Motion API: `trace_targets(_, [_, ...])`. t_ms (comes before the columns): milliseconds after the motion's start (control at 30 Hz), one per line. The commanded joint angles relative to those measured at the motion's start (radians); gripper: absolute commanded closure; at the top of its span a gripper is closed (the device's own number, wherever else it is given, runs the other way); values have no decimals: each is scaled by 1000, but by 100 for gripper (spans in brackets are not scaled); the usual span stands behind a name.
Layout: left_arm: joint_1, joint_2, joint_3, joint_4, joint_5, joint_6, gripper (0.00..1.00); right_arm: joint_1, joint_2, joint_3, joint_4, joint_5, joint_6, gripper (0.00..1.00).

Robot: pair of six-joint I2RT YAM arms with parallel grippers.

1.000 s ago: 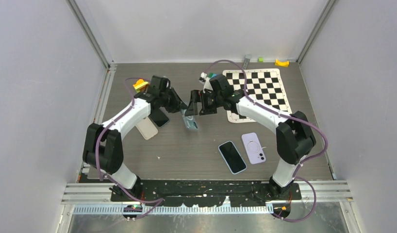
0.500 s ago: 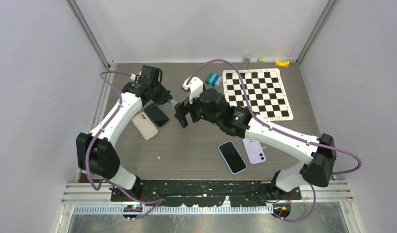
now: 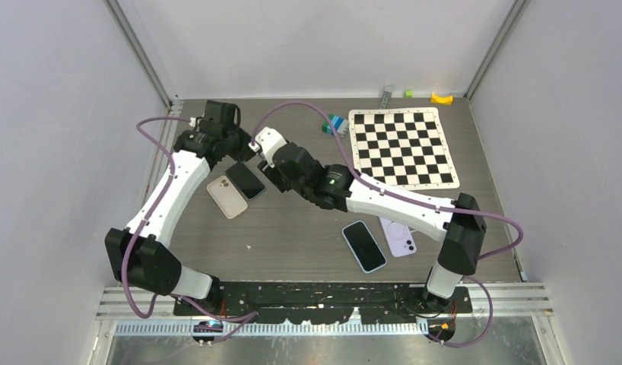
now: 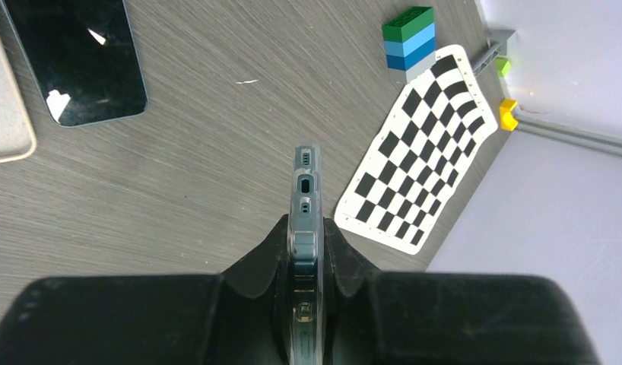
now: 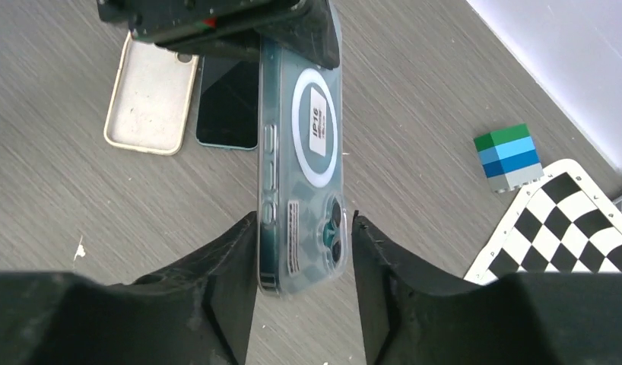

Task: Take the phone out of the phone case
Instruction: Pick up the phone at the center of the board.

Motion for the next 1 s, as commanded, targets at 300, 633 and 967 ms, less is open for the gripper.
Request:
trace_targets(300, [61,-85,-65,93,101,-36,61,4,74,128,-50,63,30,99])
trace_targets(633, [125,-154,-91,149,56,143,5,-66,15,87,-44,-41,189,100])
trace_targets(967, [151,-193,-96,425,390,387,0,-407,-199,-126,222,-664,705,100])
